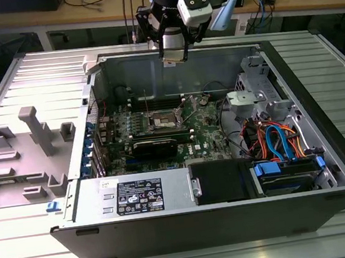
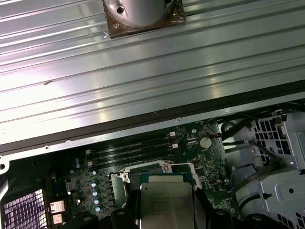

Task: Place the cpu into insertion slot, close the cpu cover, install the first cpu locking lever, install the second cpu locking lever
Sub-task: 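Place the cpu into insertion slot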

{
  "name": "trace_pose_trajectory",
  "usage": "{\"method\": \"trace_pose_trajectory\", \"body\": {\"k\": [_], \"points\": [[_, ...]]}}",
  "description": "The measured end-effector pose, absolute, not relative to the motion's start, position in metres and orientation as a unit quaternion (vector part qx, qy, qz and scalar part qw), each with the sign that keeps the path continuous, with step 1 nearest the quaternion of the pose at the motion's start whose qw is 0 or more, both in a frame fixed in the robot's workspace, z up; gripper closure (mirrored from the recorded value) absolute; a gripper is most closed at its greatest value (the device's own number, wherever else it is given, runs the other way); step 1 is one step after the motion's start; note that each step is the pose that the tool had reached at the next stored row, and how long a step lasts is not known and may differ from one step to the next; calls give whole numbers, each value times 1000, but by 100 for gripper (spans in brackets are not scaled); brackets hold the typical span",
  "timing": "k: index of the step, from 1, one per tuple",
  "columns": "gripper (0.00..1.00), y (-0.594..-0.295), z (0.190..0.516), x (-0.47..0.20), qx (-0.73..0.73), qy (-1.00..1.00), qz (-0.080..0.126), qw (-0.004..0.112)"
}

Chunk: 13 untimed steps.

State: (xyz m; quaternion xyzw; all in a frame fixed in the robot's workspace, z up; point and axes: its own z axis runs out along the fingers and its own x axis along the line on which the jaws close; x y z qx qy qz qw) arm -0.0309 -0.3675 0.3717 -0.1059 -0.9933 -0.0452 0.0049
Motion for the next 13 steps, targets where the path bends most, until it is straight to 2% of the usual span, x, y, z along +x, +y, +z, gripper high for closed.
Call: {"method": "trace_pose_trajectory", "body": {"k": [13], "points": [[45, -368, 371, -31, -155, -987, -45, 3]]}}
